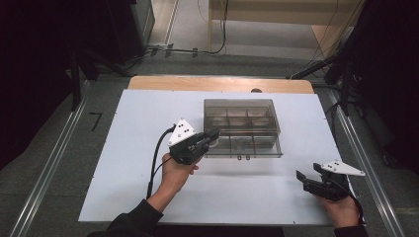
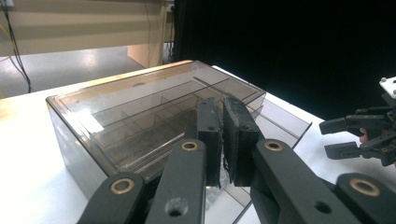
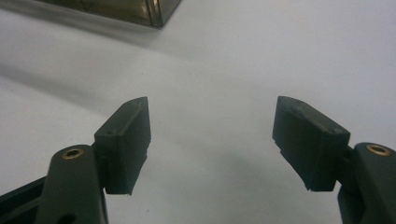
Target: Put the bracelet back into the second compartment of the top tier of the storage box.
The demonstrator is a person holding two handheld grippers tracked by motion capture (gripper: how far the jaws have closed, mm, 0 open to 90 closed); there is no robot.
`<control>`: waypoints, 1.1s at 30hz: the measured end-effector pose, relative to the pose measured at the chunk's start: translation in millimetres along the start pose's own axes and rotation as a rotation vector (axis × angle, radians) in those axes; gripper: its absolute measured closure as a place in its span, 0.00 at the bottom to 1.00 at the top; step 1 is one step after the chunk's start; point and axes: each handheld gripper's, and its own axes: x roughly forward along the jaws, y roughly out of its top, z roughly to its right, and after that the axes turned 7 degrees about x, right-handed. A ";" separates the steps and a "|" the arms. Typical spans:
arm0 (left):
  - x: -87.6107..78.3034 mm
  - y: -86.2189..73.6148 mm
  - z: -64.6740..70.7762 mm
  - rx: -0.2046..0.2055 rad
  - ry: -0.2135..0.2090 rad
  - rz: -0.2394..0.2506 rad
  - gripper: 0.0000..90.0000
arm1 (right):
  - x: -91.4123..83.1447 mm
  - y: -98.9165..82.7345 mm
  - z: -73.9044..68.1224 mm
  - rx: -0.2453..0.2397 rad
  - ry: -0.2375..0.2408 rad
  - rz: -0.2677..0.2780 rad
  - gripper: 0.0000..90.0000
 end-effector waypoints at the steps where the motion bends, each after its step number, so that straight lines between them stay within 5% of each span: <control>1: 1.1 1.3 0.6 0.001 -0.002 0.004 0.96 | -0.1 0.0 -0.3 0.002 0.000 -0.002 0.29; 33: 31.9 10.9 19.5 0.009 -0.070 0.010 0.96 | 0.4 -0.3 -0.2 0.000 0.004 -0.003 0.29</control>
